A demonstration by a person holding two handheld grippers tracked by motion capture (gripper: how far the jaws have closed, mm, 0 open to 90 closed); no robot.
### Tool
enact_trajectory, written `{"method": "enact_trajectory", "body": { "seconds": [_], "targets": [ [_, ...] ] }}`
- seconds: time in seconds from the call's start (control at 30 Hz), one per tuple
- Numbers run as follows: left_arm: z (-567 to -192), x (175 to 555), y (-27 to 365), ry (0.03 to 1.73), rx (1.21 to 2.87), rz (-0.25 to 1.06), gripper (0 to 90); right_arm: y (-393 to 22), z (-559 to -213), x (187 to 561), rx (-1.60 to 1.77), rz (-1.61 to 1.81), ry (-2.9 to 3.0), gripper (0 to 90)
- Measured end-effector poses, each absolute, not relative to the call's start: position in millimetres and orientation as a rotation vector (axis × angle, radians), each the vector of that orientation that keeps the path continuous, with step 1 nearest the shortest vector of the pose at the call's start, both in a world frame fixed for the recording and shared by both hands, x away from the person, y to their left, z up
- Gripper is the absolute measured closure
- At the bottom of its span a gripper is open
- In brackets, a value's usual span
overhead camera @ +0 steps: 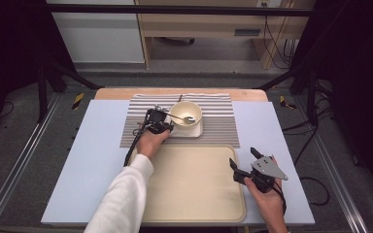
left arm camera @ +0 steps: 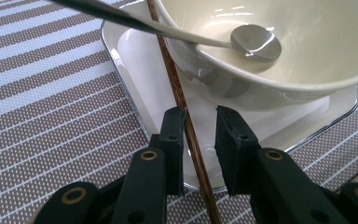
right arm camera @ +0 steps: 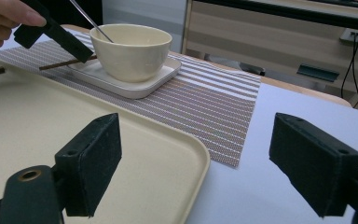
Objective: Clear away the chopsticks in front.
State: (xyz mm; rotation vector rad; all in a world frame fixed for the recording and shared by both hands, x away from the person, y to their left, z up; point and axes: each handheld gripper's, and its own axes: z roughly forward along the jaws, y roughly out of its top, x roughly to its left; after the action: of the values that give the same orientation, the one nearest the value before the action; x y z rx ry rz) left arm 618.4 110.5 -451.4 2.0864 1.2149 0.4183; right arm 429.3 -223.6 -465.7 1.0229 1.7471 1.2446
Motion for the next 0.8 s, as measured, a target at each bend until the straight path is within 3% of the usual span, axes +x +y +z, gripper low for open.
{"method": "enact_trajectory", "body": {
  "seconds": [0.8],
  "targets": [
    [-460.4,620.4,107.9,1.278,2.050,0.437,77.3,-221.8,-466.2,429.6,1.013,1.235,1.757,16.5]
  ]
}}
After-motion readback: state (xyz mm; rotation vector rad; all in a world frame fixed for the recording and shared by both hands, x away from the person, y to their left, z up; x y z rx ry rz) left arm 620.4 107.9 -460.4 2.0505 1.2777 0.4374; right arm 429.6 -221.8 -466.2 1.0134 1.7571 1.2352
